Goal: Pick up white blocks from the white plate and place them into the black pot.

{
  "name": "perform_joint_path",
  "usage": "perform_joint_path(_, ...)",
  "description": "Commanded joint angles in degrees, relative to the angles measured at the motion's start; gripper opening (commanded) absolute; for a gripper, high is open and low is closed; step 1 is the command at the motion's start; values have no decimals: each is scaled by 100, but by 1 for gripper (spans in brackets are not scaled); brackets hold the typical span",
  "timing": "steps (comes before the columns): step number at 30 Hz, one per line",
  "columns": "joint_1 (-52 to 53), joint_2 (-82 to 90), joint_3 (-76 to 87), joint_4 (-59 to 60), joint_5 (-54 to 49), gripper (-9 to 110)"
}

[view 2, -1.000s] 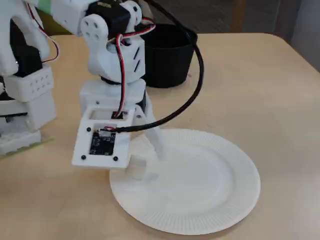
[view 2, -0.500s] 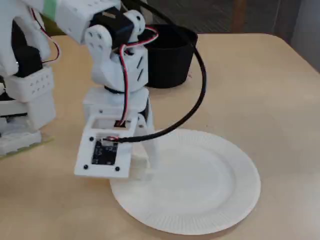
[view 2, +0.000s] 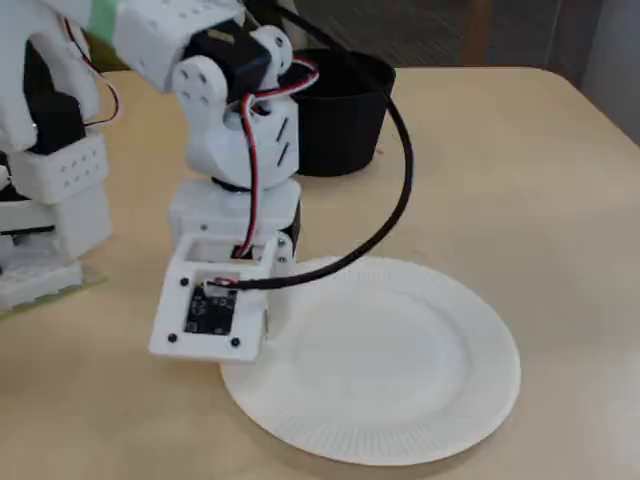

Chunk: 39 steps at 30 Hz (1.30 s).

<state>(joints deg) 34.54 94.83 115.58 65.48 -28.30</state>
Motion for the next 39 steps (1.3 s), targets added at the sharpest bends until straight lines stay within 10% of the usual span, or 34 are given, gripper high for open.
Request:
perform_joint_path(1,-70,0,-237,-44,44,-2)
perform_joint_path(24,-1696,2707,-1204,-1503,2145,-2)
perform_joint_path(39,-6258,3964,-1318,-1125,2558,-2)
